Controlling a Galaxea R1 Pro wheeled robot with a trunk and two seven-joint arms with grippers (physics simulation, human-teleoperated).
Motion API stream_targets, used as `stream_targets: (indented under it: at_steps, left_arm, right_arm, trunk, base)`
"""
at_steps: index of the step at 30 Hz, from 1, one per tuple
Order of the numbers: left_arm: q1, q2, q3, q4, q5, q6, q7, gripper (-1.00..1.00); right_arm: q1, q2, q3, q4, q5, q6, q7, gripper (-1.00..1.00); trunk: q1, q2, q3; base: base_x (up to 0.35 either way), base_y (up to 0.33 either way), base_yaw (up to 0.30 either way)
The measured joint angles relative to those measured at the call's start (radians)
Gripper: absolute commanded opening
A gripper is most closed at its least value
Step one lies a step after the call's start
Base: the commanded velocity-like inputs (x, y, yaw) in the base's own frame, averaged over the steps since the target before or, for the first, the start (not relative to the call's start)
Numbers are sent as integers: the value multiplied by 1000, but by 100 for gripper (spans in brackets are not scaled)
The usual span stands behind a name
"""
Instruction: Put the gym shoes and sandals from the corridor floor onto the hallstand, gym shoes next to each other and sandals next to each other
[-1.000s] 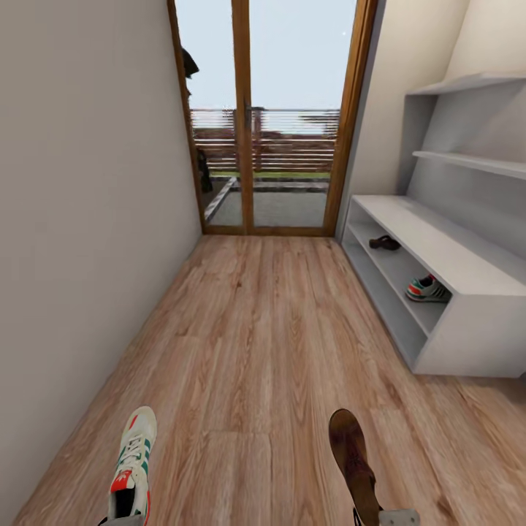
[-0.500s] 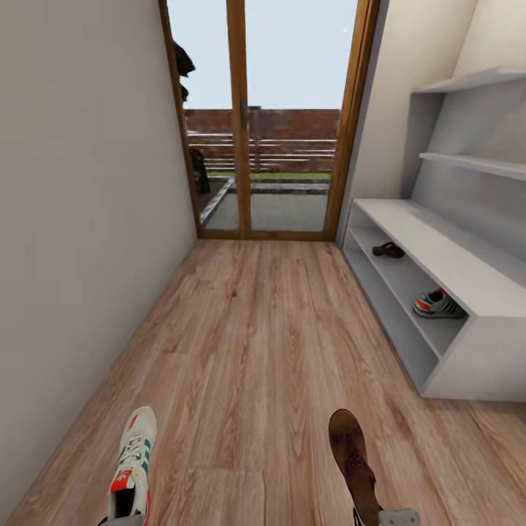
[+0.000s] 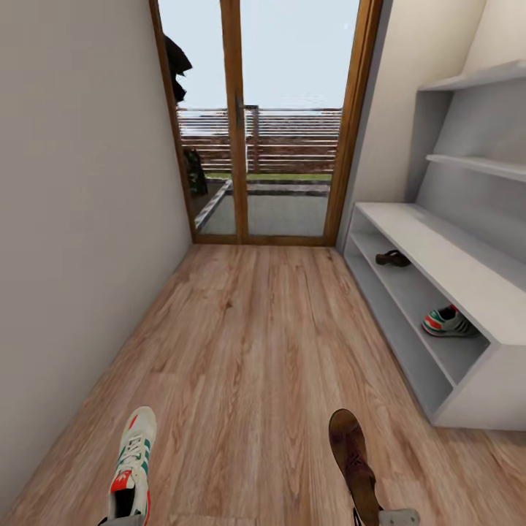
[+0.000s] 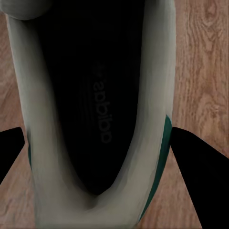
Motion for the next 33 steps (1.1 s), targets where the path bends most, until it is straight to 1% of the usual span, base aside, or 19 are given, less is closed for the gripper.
stream_targets:
  at_steps: [33]
  left_arm:
    - [0, 0, 0, -1, 0, 0, 0, -100]
  right_arm:
    - [0, 0, 0, 0, 0, 0, 0, -100]
  trunk:
    - [0, 0, 0]
  base:
    - [337, -74, 0]
